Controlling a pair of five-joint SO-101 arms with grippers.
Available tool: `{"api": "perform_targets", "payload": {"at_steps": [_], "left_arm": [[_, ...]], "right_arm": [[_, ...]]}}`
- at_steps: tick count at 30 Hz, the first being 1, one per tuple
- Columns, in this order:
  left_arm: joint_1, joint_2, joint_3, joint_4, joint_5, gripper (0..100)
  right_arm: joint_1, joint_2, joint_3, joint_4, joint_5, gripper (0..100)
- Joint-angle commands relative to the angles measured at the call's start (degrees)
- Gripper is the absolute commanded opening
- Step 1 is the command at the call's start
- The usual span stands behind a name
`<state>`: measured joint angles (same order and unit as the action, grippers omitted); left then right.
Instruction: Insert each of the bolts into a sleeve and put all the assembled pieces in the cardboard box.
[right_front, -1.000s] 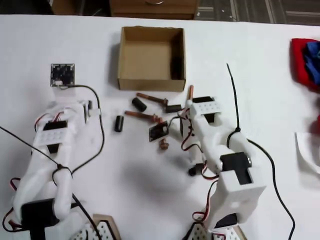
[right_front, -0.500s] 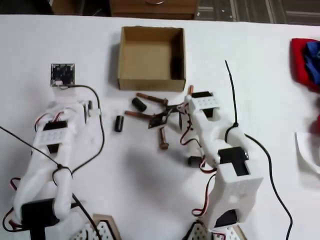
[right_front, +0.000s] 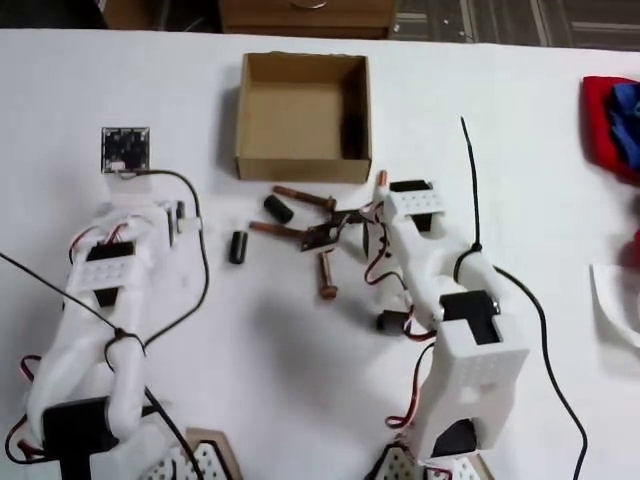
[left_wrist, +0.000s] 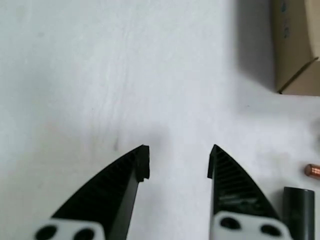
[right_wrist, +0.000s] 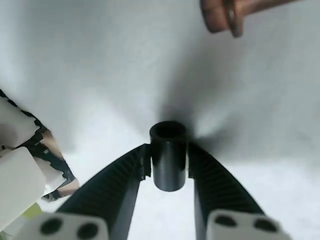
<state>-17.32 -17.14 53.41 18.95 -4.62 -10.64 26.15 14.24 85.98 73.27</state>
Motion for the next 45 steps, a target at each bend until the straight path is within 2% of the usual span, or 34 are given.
{"api": "perform_targets", "payload": {"at_steps": [1,4,5,6,9,14,20,24,29,34,45], "left_arm": [[-0.44,-0.44,-0.13,-0.97,0.09,21],[-0.44,-0.44,-0.13,-1.05,0.09,21],[-0.44,-0.44,-0.13,-1.05,0.09,21],[-0.44,-0.44,-0.13,-1.14,0.09,21],[-0.44,-0.44,-0.13,-1.14,0.09,21],[-0.44,-0.44,-0.13,-1.05,0.09,21],[-0.53,-0.44,-0.13,-0.97,0.09,21],[-0.53,-0.44,-0.13,-0.97,0.09,21],[-0.53,-0.44,-0.13,-0.97,0.09,21],[-0.53,-0.44,-0.13,-0.97,0.09,21],[-0.62,-0.44,-0.13,-1.05,0.09,21]], "right_arm": [[2.95,1.71,-1.32,0.92,-0.35,16.1],[2.68,1.71,-1.58,1.54,-0.35,2.0],[2.68,1.71,-1.76,0.92,-0.62,1.4],[2.68,1.63,-2.11,-0.04,-1.23,3.6],[2.59,1.80,-6.51,-4.18,-5.54,2.0],[1.98,2.95,-16.26,-8.84,-17.23,2.1],[1.80,10.24,-23.56,-8.40,-27.43,2.3],[1.89,14.20,-30.15,-2.51,-33.41,4.1],[1.89,17.36,-34.55,3.21,-33.93,18.1],[1.54,17.98,-34.81,5.05,-34.37,13.6],[0.66,17.45,-30.15,5.67,-34.46,13.6]]}}
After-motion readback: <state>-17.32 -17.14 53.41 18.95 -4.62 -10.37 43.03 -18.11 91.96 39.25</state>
